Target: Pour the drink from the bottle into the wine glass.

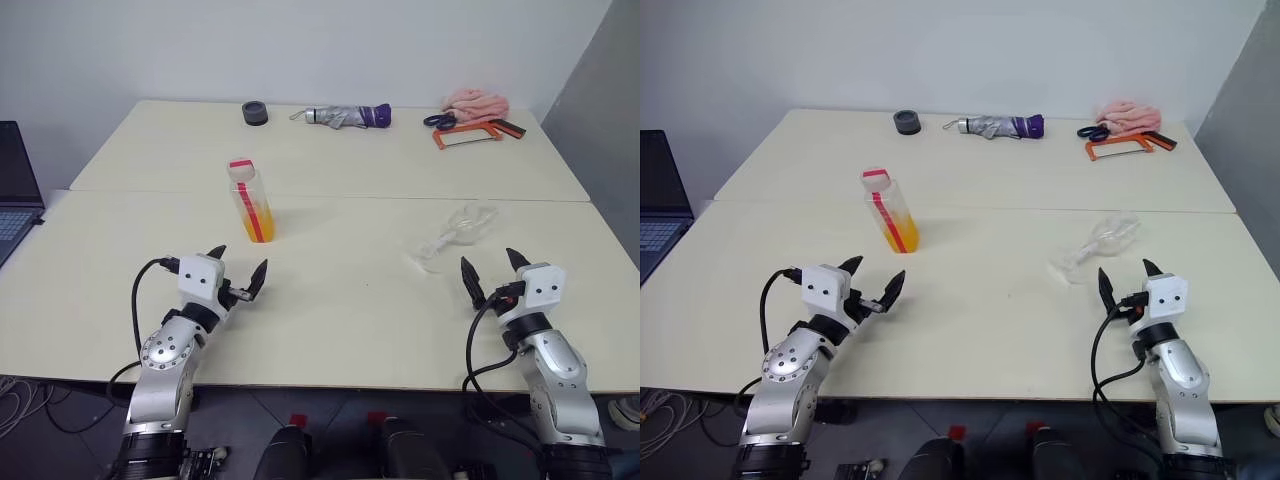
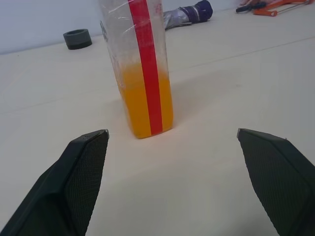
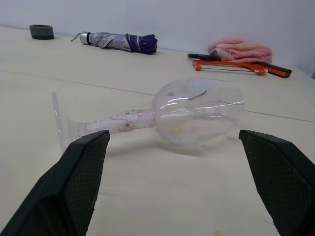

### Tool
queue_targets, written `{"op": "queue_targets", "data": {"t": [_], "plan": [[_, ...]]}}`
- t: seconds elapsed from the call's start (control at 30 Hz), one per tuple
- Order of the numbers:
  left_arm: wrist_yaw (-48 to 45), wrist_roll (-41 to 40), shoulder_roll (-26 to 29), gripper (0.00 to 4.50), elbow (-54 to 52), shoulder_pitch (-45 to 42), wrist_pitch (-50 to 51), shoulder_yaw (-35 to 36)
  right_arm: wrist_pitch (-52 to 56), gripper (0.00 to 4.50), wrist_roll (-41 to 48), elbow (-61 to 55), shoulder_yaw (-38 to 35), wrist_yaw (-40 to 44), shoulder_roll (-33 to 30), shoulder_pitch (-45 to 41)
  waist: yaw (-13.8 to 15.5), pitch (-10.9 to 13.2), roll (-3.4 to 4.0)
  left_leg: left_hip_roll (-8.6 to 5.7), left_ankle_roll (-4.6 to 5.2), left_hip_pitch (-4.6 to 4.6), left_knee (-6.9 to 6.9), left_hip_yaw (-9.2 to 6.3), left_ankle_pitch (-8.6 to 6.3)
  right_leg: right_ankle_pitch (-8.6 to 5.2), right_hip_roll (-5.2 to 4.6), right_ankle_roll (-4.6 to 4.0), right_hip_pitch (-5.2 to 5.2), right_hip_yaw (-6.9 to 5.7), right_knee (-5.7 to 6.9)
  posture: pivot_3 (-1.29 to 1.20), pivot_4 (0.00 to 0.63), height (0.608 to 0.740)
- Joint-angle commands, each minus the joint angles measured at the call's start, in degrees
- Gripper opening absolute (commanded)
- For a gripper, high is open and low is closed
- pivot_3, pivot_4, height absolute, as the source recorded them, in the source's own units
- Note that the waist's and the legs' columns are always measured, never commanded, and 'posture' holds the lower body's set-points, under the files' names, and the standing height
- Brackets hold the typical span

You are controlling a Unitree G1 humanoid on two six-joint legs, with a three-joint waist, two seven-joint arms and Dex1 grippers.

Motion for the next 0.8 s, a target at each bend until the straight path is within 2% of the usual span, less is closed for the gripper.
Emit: {"op": "queue_targets", "data": {"t": [0.03,0.8], "plan": [[0.47,-1.11,-0.53,4.48,-3.05,-0.13,-0.79,0.57,-0.52,4.5,-0.01,-2.36,-0.6,-0.06,-0.3,-0.4,0.0,0.0,0.0,0.0,0.0,0.0,0.0,0.0,0.0,0.0,0.0,0.0,0.0,0.0,0.0,0.0,0.15,0.74],[4.16,0.5,-1.12,4.48,-1.64,-0.14,0.76,1.02,-0.29,4.5,-0.69,-3.3,1.24,2.93,-1.17,0.54,0.01,0.0,0.0,0.0,0.0,0.0,0.0,-0.01,0.0,0.0,0.0,0.0,0.0,0.0,0.0,0.0,0.15,0.74]]}}
